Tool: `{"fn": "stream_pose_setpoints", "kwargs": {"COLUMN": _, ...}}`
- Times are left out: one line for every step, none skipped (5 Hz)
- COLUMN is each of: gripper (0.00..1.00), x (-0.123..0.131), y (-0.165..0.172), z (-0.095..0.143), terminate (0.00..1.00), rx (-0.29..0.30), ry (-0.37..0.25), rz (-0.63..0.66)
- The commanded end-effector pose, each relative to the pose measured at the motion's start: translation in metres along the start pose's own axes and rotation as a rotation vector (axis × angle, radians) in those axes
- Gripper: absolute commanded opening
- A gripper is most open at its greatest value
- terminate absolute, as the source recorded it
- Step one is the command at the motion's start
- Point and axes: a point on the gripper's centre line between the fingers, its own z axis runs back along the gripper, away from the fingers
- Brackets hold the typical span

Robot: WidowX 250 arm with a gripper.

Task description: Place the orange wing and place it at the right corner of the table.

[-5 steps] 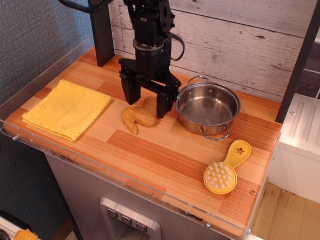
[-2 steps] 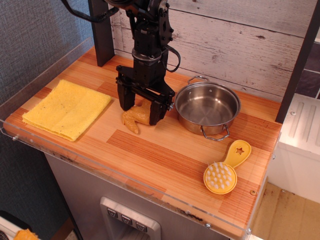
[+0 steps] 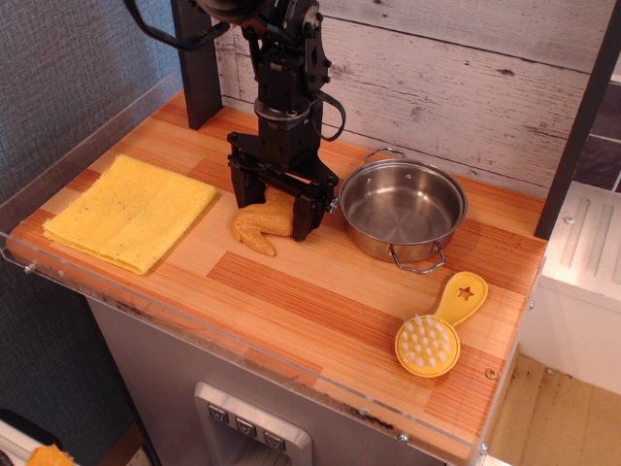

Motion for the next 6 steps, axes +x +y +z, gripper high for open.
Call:
{"fn": "stream_pose_setpoints", "kwargs": {"gripper": 1.0, "x": 0.001, "y": 0.002, "z": -0.007, "terminate": 0.0, "rx": 0.001, "ry": 0.023, "rz": 0.0}}
{"fn": "stream_pose_setpoints", "kwargs": {"gripper": 0.0, "x": 0.0, "y": -0.001, "z": -0.006, "terminate": 0.0, "rx": 0.006, "ry": 0.023, "rz": 0.007}}
{"fn": "stream_pose_setpoints", "kwargs": {"gripper": 0.0, "x": -0.001, "y": -0.002, "z": 0.007, "terminate": 0.0, "rx": 0.007, "ry": -0.004, "rz": -0.003}}
{"fn": "stream_pose_setpoints", "kwargs": {"gripper": 0.0, "x": -0.001, "y": 0.015, "z": 0.045, "terminate": 0.0, "rx": 0.009, "ry": -0.079, "rz": 0.053}}
{"fn": "stream_pose_setpoints", "kwargs": {"gripper": 0.0, "x": 0.005, "y": 0.047, "z": 0.056, "terminate": 0.0, "rx": 0.031, "ry": -0.1, "rz": 0.119}}
{"fn": "stream_pose_setpoints", "kwargs": {"gripper": 0.0, "x": 0.014, "y": 0.082, "z": 0.047, "terminate": 0.0, "rx": 0.0, "ry": -0.102, "rz": 0.226}}
